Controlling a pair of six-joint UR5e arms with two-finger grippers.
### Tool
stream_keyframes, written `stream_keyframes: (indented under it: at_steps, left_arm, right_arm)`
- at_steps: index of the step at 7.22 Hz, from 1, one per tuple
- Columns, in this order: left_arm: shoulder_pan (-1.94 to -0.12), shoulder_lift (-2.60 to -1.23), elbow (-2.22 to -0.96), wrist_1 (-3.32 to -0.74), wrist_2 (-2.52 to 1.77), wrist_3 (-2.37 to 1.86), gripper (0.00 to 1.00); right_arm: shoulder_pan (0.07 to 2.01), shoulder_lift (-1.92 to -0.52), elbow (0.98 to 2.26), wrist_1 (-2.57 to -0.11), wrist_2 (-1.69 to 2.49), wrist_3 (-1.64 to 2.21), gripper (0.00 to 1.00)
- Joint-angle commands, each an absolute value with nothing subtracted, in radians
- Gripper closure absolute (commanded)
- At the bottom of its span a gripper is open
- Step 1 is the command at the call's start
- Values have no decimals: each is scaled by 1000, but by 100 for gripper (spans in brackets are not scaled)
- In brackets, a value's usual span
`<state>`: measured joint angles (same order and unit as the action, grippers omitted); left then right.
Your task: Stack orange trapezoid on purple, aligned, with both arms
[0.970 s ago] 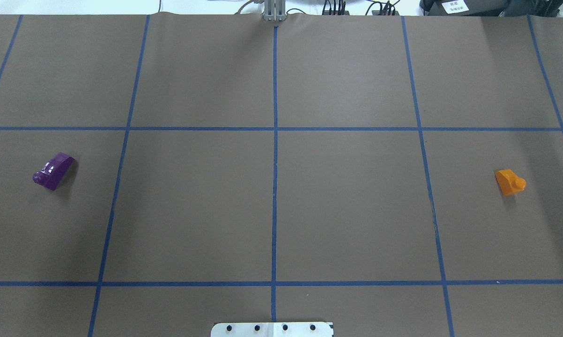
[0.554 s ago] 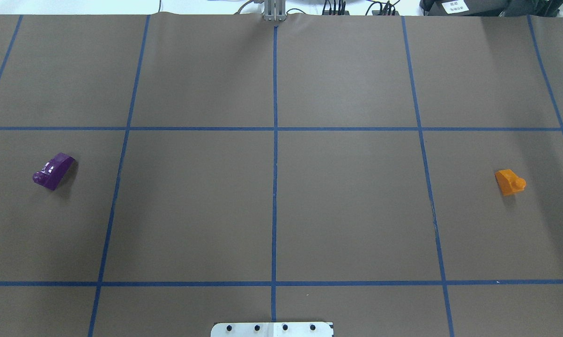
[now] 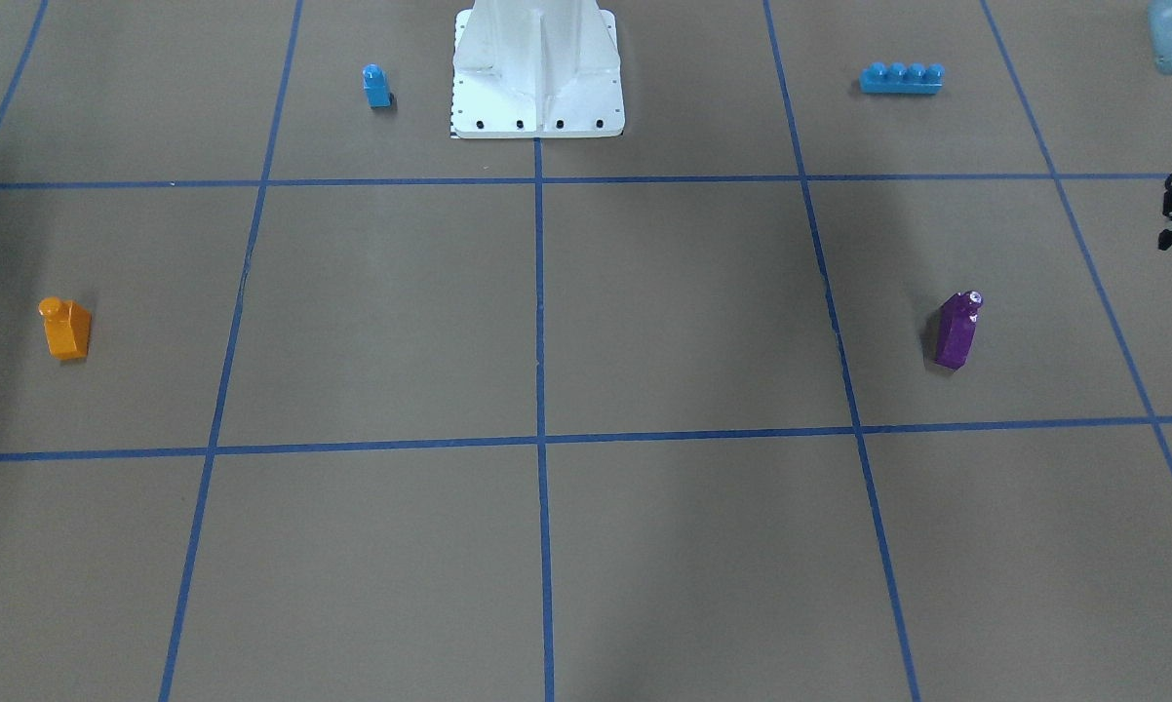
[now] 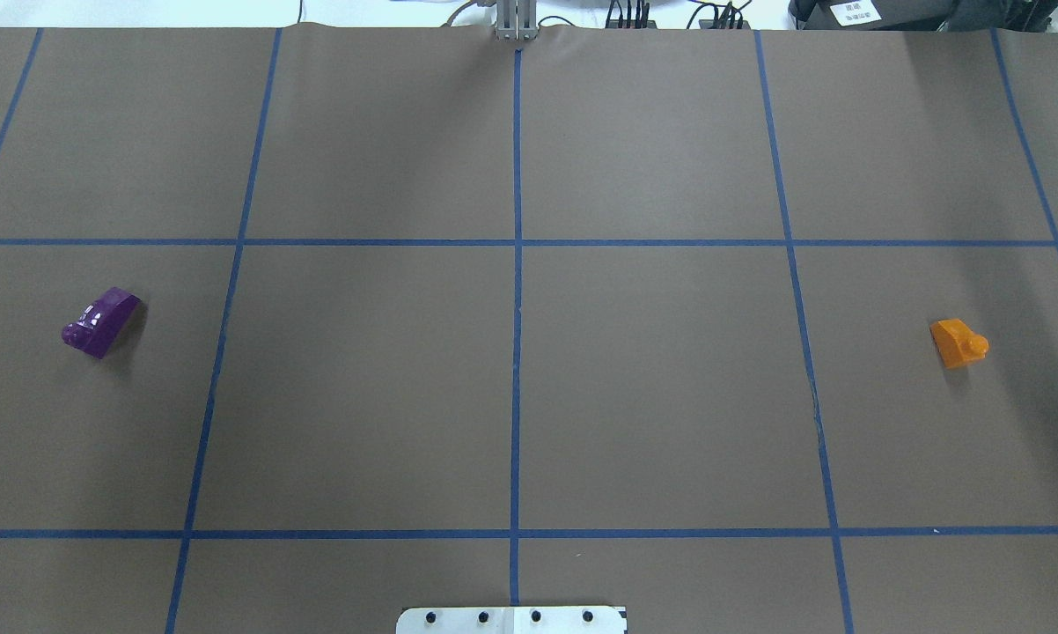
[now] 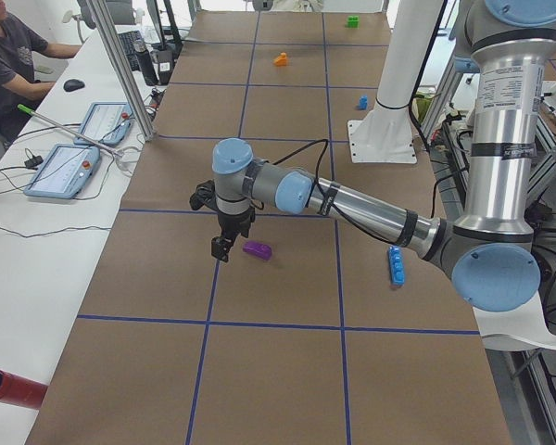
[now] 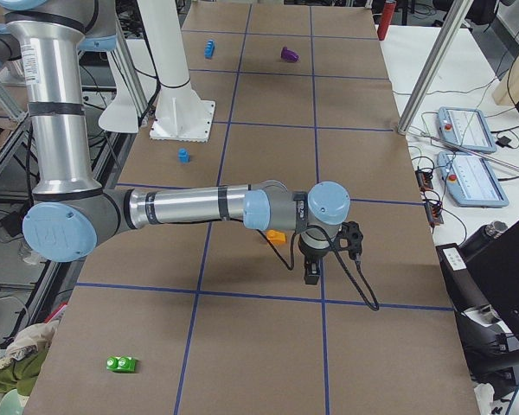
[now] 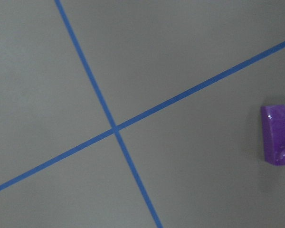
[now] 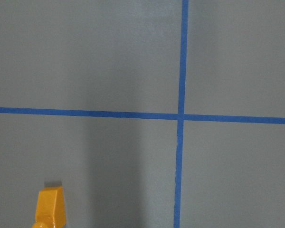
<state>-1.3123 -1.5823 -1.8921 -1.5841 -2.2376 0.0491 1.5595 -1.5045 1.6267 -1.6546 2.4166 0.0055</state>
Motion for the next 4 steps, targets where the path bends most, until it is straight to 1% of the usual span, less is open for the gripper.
stream_keyframes:
  at_steps: [1,3,4]
  left_arm:
    - [-1125,-1572,-1866,-1794,-2230,-330,0]
    - [-1028,-1571,-1758,-1992,-2220,-467,0]
    - [-1002,-1572,-1706,-2052,-2192,-472,0]
  right_arm:
    - [1559,-1516,1620,-1586,2436,8,0]
    - [1557,-1516,1620,-1585,2437,9,0]
    - [1557,-1516,1620,-1585,2437,9,0]
